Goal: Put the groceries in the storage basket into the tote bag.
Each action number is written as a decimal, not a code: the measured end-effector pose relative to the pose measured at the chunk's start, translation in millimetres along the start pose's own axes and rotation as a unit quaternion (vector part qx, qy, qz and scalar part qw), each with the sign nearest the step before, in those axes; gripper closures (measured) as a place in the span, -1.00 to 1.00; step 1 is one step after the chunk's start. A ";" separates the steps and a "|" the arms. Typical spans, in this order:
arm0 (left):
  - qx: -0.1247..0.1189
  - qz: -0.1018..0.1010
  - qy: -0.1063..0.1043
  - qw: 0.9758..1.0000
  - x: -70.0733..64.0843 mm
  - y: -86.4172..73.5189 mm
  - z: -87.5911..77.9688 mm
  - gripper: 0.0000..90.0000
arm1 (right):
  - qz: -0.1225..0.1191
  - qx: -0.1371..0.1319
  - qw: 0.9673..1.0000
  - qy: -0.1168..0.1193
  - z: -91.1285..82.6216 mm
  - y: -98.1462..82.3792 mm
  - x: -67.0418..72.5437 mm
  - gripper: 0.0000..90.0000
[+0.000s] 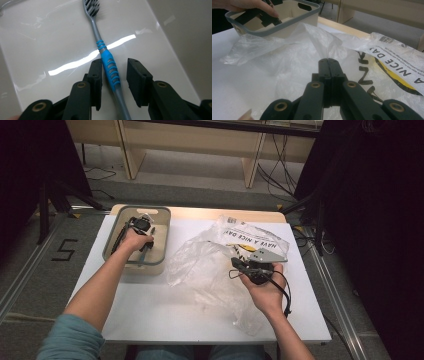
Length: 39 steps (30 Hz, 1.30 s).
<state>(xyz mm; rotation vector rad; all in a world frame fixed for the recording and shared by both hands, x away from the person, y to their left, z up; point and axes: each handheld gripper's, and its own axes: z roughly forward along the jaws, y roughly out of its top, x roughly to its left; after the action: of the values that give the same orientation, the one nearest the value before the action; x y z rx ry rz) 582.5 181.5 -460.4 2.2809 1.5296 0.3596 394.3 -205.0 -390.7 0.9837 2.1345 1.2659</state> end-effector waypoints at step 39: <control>0.014 0.026 0.031 0.999 -7.6 3.1 -0.4 0.81 | 0.000 -0.003 1.000 0.000 1.1 -0.4 1.7 1.00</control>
<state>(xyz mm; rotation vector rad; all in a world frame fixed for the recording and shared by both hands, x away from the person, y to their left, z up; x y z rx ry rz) 582.1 173.5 -458.7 2.3539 1.5168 0.4300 393.8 -203.2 -391.7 0.9818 2.1292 1.2716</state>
